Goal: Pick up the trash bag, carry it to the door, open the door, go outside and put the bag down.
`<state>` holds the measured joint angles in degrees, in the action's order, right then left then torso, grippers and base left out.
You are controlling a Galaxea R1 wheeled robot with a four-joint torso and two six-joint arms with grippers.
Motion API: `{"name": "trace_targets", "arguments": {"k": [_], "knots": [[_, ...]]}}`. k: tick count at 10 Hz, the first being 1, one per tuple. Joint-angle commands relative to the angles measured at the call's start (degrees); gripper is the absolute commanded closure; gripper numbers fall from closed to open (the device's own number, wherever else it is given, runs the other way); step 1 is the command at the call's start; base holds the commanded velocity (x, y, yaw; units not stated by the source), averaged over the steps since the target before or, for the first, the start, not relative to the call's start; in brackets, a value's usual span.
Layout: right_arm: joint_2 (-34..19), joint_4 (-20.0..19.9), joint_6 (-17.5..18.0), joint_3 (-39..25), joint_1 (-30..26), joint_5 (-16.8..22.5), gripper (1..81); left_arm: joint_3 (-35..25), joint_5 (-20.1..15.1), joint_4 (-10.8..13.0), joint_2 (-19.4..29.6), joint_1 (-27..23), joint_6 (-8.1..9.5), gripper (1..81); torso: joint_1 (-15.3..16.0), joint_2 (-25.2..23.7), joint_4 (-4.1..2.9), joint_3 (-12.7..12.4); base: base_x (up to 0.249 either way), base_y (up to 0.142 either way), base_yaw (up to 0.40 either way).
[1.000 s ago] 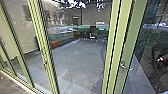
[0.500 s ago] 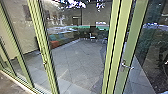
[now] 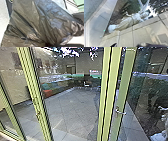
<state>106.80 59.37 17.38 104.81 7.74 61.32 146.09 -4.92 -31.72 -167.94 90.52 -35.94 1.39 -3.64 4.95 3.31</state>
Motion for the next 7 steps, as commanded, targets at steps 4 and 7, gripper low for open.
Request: {"name": "trace_targets", "arguments": {"k": [4, 7], "knots": [[2.9, 2.9, -7.5, 15.6, -7.9, -11.5, 1.0, -0.4, -5.2, -1.2, 0.4, -1.8, -0.19, 81.1, 0.0, 0.0, -0.05, 0.0, 0.0, 0.0, 0.0], [8.1, 3.5, -12.0, 30.9, -9.1, -21.4, 1.0, -0.4, -5.2, -2.5, 0.4, -1.8, -0.19, 81.1, -0.2, 0.0, -0.05, -0.1, 0.0, 0.0, 0.0]]}}
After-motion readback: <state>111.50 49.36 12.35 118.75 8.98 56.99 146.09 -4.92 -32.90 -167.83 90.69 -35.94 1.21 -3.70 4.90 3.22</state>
